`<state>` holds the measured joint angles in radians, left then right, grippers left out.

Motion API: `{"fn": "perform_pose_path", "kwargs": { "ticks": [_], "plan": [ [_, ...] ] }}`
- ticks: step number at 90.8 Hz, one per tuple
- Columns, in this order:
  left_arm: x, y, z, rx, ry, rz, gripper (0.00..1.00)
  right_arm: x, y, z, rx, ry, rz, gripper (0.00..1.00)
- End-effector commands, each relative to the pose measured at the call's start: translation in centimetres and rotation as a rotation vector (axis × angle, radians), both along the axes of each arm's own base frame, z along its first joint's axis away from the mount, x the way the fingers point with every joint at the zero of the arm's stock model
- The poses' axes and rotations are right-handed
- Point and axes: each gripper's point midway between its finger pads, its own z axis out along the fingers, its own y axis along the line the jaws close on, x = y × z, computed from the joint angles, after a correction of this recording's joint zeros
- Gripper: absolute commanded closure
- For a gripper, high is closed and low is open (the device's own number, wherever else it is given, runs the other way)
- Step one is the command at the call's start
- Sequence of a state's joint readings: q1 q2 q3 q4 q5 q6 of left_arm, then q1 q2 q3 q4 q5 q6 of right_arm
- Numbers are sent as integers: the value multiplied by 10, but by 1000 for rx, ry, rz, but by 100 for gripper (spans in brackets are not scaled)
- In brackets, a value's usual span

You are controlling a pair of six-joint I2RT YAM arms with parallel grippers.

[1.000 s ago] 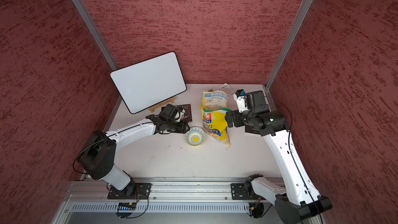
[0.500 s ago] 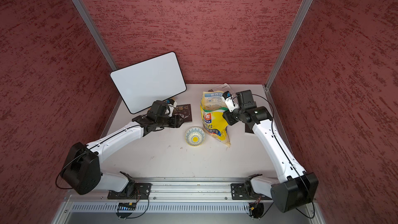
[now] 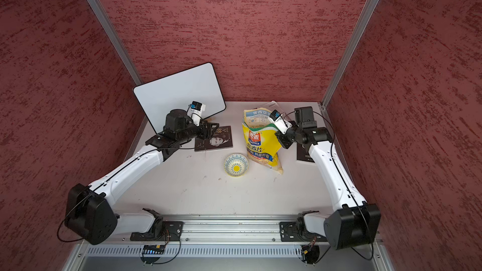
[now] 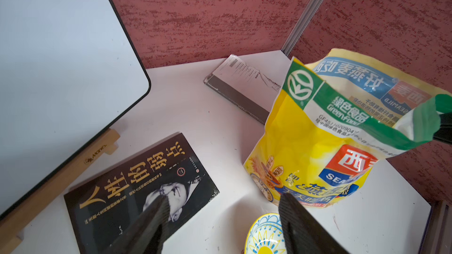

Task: Pour the oats into the breakfast bowl
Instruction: Pick up the oats bag from the center of the board.

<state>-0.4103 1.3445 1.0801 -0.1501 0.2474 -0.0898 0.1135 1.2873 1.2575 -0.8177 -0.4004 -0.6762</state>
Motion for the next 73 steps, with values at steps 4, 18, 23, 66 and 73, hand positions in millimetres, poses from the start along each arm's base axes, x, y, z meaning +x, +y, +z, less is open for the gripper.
{"fn": "perform_pose_path", "kwargs": {
  "ticks": [4,18,23,66,73],
  "plan": [
    [10,-6,21,19,-93,-41,24,15,8,46,29,-158,130,100],
    [10,-8,15,20,-82,-50,23,9,12,33,62,-113,143,90],
    [10,-9,14,22,-85,-60,23,6,12,26,80,-112,135,85],
    [7,-39,-16,33,-141,-273,9,5,6,-8,280,-101,17,1],
    [8,-45,-24,22,-131,-302,8,9,6,-18,304,-86,-4,1]
  ]
}}
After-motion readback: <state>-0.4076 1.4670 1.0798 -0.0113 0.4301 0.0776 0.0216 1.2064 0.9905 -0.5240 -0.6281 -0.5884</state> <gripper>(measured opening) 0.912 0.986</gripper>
